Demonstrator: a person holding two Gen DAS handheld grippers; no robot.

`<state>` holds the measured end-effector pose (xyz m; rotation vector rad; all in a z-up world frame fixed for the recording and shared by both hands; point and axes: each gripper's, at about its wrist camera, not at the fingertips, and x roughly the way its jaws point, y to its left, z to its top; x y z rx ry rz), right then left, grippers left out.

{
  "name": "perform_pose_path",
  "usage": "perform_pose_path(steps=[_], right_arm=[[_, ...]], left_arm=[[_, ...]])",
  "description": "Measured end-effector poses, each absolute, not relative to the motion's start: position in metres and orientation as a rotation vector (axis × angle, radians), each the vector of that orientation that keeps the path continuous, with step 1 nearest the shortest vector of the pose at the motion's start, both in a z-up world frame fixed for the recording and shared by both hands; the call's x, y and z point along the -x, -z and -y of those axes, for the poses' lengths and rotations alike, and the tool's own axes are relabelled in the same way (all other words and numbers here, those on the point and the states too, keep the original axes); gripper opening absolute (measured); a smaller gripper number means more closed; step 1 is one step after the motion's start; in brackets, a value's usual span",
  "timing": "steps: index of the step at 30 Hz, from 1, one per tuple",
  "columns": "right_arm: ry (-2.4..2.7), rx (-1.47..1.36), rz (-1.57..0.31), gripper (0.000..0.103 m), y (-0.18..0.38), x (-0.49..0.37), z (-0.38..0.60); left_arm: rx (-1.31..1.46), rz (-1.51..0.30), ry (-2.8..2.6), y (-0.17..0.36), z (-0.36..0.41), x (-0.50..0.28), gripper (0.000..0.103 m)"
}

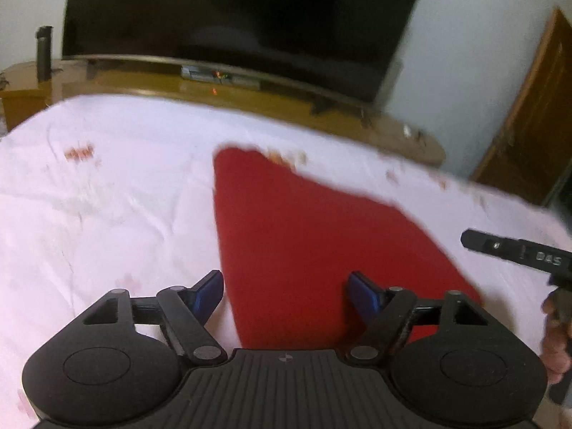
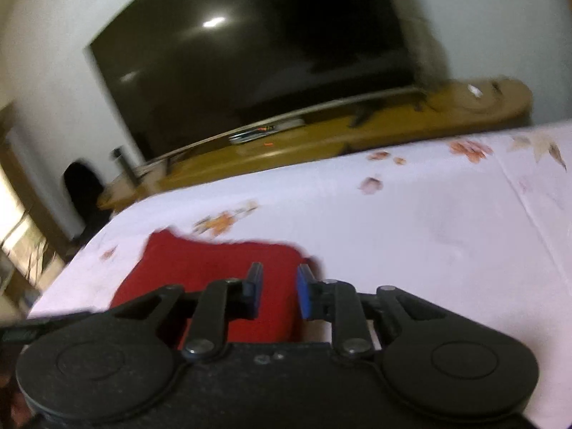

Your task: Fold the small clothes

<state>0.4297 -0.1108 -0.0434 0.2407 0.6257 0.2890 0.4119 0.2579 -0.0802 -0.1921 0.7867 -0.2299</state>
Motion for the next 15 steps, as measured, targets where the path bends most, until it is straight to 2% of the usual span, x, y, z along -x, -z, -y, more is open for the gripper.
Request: perform_pose_path(steps=[5,11,12,13,14,15], right_arm=[[-0.282,-0.032,-0.746,0.025,0.072,-0.406,0.080],[-0.262,-0.127,-0.699,0.032,0.047,-0.358,0.100],[-0.271,-0.133,-0.694,0.038,0.041,-0.345,0.103],[-0.282,-0.138,-0.685,0.048,0.036,-0.329,0.106],[-0.290,-0.143,-0.682,0.053,0.031,-0.319,0.109],[-0.300,-0.149,-0.684,0.060,0.027,-0.308,0.110]], left_arm=[[0.236,-0.815,0.218,0.094,-0.252,-0.393,0.076],[0.226,-0.827,0.183,0.093,-0.259,-0.327,0.077],[0.225,-0.814,0.176,0.087,-0.258,-0.311,0.077],[0.223,-0.797,0.172,0.079,-0.257,-0.294,0.077],[0.219,-0.775,0.172,0.070,-0.254,-0.276,0.077],[0.212,-0.759,0.171,0.062,-0.253,-0.265,0.085]])
